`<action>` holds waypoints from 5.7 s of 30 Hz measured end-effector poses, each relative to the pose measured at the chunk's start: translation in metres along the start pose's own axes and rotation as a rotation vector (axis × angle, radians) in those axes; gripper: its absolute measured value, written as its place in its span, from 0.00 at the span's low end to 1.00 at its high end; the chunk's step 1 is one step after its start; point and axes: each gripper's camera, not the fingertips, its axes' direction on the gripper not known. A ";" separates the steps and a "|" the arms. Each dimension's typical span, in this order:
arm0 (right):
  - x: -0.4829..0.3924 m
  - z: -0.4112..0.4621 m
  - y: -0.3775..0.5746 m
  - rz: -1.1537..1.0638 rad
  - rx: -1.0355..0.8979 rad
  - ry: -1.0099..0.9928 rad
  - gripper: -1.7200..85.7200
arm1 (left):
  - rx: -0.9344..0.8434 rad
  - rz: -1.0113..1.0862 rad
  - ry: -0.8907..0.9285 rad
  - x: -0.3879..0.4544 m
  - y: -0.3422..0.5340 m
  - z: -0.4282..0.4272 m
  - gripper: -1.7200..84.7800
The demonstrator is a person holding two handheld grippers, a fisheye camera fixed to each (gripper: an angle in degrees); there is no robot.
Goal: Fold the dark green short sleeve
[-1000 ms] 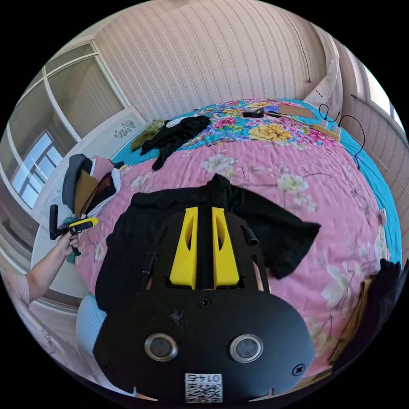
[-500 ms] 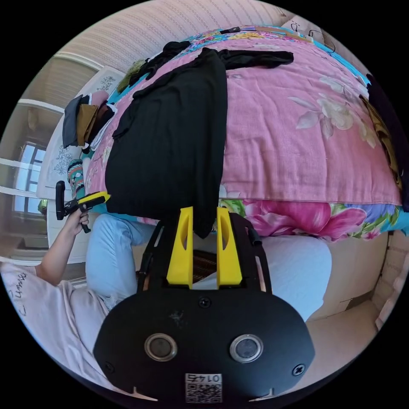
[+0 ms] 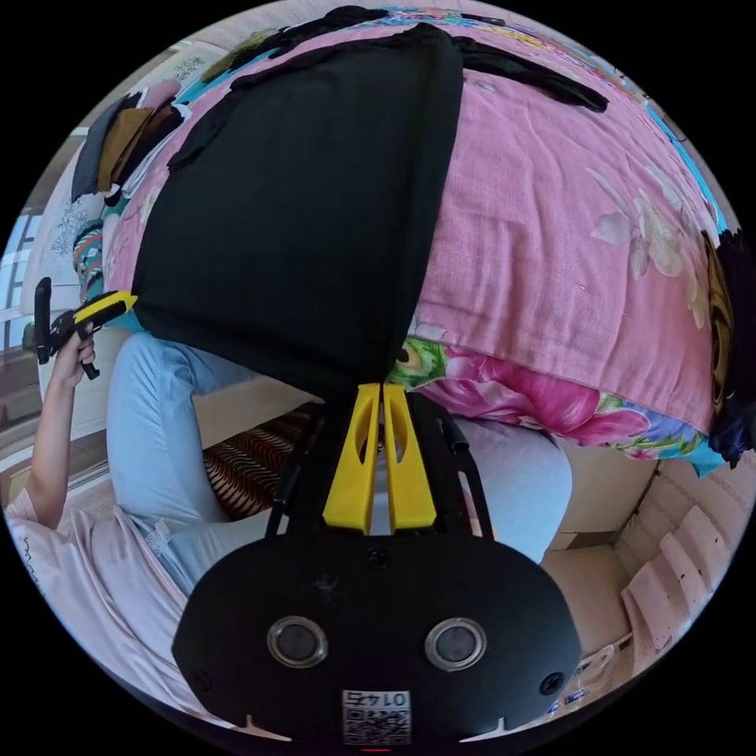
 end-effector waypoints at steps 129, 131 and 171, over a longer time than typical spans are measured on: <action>0.303 -0.003 -0.018 0.722 0.654 -0.515 0.02 | -0.017 0.684 0.332 0.490 -0.778 0.157 0.04; 0.297 -0.007 -0.025 0.716 0.651 -0.517 0.02 | 0.078 0.663 0.355 0.458 -0.762 0.124 0.09; -0.233 -0.021 -0.365 -0.378 0.116 -0.350 0.03 | 0.347 -0.473 0.184 -0.087 -0.110 0.055 0.10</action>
